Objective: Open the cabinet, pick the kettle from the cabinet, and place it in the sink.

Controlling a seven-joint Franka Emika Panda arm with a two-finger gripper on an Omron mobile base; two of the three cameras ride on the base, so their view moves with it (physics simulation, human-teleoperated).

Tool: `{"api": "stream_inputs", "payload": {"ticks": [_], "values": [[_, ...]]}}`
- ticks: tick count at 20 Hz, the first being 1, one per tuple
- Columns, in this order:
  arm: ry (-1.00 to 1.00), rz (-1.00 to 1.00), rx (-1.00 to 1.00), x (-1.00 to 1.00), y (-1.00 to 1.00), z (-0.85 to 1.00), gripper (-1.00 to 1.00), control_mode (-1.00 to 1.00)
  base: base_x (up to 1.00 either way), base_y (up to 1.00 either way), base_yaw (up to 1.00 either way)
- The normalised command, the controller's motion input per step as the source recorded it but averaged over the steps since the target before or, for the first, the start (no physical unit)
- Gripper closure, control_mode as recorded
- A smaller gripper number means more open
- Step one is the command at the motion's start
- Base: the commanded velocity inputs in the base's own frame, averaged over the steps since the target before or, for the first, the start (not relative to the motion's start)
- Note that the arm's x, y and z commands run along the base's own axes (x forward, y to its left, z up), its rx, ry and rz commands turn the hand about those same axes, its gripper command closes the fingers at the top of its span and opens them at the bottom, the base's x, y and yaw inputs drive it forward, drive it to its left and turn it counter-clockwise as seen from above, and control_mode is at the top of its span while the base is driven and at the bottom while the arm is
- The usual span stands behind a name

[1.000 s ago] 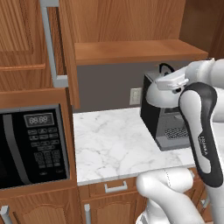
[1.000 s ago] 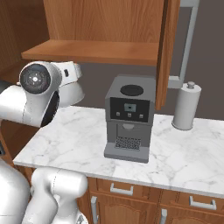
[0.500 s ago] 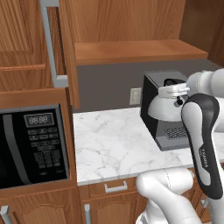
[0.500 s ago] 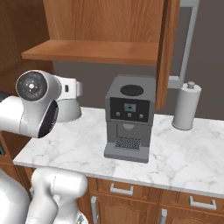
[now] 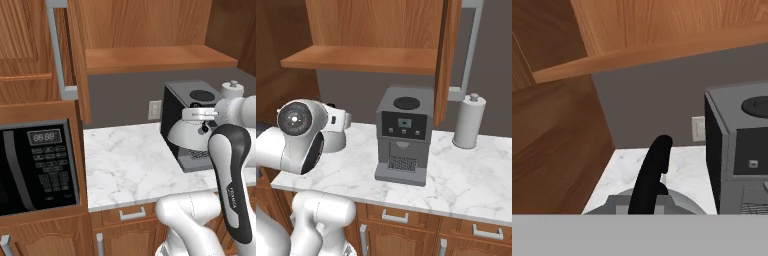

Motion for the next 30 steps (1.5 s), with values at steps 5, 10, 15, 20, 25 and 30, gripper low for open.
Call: {"api": "stream_inputs", "payload": {"ticks": [5,10,15,20,25,30], "values": [[0.0,-0.09,0.03,-0.07,0.0,-0.2,1.0,-1.0,0.0,0.0,0.0],[0.0,-0.04,0.01,-0.02,0.02,-0.05,1.0,-1.0,0.0,0.0,0.0],[0.0,0.0,0.0,0.0,0.0,0.0,1.0,-1.0,0.0,0.0,0.0],[0.0,0.0,0.0,0.0,0.0,0.0,1.0,-1.0,0.0,0.0,0.0],[0.0,0.0,0.0,0.0,0.0,0.0,1.0,-1.0,0.0,0.0,0.0],[0.0,0.0,0.0,0.0,0.0,0.0,1.0,-1.0,0.0,0.0,0.0]]}}
